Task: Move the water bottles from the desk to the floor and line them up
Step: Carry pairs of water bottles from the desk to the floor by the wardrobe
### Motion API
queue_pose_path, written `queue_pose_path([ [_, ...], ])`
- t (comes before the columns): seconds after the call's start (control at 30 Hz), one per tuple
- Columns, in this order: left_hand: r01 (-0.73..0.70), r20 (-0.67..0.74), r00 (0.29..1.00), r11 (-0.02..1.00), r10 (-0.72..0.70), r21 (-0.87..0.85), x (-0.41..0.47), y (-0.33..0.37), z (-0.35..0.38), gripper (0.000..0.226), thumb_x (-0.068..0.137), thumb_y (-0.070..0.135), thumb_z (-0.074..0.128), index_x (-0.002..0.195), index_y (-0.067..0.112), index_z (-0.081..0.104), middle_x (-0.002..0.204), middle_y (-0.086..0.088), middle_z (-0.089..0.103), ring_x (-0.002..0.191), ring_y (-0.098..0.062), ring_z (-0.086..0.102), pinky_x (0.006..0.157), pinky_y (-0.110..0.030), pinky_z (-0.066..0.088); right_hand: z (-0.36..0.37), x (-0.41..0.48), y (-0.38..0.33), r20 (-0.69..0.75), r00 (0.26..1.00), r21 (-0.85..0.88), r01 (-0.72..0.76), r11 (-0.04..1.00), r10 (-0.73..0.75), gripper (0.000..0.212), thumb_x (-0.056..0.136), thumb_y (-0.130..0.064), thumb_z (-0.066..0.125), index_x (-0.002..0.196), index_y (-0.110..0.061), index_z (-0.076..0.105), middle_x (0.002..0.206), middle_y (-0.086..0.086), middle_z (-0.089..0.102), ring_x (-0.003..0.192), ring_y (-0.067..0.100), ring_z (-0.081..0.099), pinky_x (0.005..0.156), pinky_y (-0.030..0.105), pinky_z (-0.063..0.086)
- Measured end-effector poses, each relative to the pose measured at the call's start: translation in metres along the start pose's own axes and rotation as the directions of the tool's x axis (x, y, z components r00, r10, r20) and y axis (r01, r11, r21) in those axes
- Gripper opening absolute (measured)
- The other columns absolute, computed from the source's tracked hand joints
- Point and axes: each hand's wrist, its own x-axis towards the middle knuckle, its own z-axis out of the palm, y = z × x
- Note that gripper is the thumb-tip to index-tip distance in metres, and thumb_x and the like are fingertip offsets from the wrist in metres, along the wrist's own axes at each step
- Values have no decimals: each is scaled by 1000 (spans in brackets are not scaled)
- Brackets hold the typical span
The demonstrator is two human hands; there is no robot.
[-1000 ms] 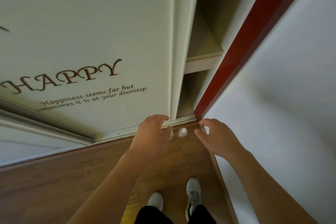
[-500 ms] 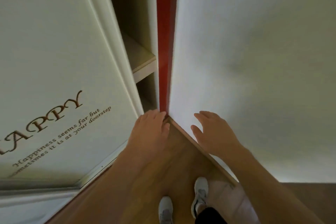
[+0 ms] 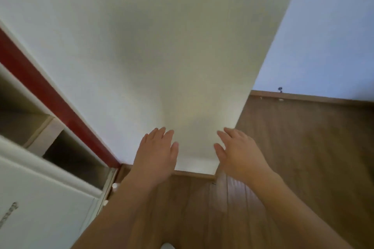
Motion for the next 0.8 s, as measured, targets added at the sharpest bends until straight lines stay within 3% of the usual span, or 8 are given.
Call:
queue_pose_path([
  [0.07, -77, 17, 997, 997, 78, -9, 9, 47, 10, 49, 102, 39, 31, 145, 16, 41, 151, -7, 40, 140, -25, 31, 116, -39, 18, -15, -29, 43, -31, 997, 29, -74, 997, 75, 37, 98, -41, 30, 119, -19, 52, 127, 1, 53, 122, 23, 45, 101, 41, 37],
  [0.13, -142, 38, 989, 989, 143, -32, 14, 98, 21, 50, 102, 38, 31, 146, 16, 40, 151, -7, 40, 140, -24, 31, 117, -39, 21, -30, -60, 86, -70, 987, 66, -139, 988, 144, 21, 96, -39, 30, 93, -23, 44, 102, -4, 50, 104, 19, 50, 92, 40, 42],
  [0.17, -171, 45, 984, 984, 172, -43, 15, 123, 28, 49, 102, 38, 31, 146, 17, 40, 151, -6, 40, 140, -23, 31, 116, -39, 21, -36, -75, 107, -90, 980, 76, -171, 982, 177, 18, 97, -38, 31, 89, -25, 42, 99, -5, 49, 101, 18, 50, 91, 40, 42],
  [0.27, -275, 49, 960, 960, 277, -46, 21, 200, 46, 47, 102, 37, 32, 143, 17, 44, 145, -5, 47, 134, -22, 39, 112, -37, 25, -47, -121, 175, -144, 944, 80, -286, 955, 295, 23, 97, -35, 33, 99, -22, 52, 114, -1, 56, 113, 21, 50, 97, 41, 40],
  [0.37, -357, 76, 929, 932, 362, -69, 30, 267, 61, 48, 102, 37, 31, 143, 15, 43, 143, -5, 49, 131, -21, 41, 111, -38, 28, -55, -161, 236, -179, 891, 60, -413, 909, 417, 26, 96, -37, 32, 99, -22, 54, 106, -5, 56, 106, 20, 52, 90, 40, 43],
  [0.43, -407, 80, 907, 910, 413, -77, 36, 305, 70, 50, 102, 38, 29, 143, 14, 43, 142, -5, 50, 131, -20, 42, 110, -38, 30, -60, -184, 272, -180, 849, 53, -496, 867, 497, 33, 97, -37, 35, 113, -20, 57, 119, -1, 58, 115, 21, 50, 96, 41, 41],
  [0.8, -621, 153, 755, 771, 637, -141, 89, 470, 123, 51, 101, 42, 31, 147, 19, 36, 148, -3, 43, 138, -18, 34, 114, -39, 24, -74, -244, 411, -194, 654, 123, -723, 680, 731, 46, 99, -43, 33, 138, -22, 46, 141, -2, 48, 132, 17, 40, 107, 40, 31],
])
